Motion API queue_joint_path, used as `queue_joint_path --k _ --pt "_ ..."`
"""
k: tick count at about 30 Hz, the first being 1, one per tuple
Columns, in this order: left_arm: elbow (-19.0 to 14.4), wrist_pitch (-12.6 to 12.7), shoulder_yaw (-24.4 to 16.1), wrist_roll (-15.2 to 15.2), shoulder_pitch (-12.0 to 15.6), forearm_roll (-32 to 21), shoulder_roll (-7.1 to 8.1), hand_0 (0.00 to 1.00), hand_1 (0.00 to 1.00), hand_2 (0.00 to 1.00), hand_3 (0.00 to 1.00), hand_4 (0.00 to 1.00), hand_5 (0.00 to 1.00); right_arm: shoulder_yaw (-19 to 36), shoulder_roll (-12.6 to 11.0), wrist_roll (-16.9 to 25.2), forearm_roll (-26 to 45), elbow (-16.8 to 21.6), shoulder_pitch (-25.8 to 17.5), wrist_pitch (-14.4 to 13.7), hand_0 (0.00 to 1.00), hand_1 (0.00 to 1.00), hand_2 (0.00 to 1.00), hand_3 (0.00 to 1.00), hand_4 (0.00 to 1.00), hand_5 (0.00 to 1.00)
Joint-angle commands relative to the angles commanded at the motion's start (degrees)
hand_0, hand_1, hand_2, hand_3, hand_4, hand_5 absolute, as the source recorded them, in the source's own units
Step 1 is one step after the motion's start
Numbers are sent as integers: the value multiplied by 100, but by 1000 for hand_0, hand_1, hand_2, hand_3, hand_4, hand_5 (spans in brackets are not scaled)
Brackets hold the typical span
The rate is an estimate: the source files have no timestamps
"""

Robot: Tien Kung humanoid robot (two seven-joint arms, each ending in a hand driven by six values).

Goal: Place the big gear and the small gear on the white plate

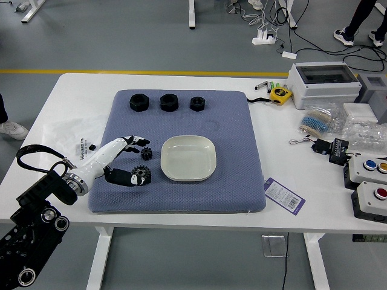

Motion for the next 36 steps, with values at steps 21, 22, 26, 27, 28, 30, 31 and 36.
queue_joint_path --k 21,22,26,27,28,30,31,36 --pt "700 66 498 139 -395 415 115 690 658 721 750 938 67 58 3 -36 -108 7 -36 -11 681 655 737 592 801 708" --pt "729 94 506 141 -407 418 113 690 658 721 750 938 67 56 2 -34 -103 7 -36 -11 681 655 737 592 801 708" --pt "870 225 579 162 -464 410 129 654 616 652 675 859 52 34 1 -25 -65 8 -26 -8 681 656 737 592 802 709" --pt "888 246 601 164 -474 395 138 654 616 652 675 859 52 30 0 -23 -59 8 -23 -6 681 656 737 592 802 709" --pt "901 265 617 165 -480 383 145 654 616 652 675 859 52 29 0 -22 -55 8 -21 -6 681 656 737 592 802 709" --pt "918 315 628 172 -488 368 151 591 545 582 612 776 32 23 -2 -19 -41 8 -18 -4 681 656 737 592 802 708" --pt "923 333 630 177 -493 367 152 591 545 582 612 776 32 20 -2 -18 -36 8 -16 -3 681 656 737 592 802 708" --pt "940 349 643 218 -520 374 158 463 493 533 574 696 7 10 -6 -13 -22 7 -4 3 681 656 737 592 802 708"
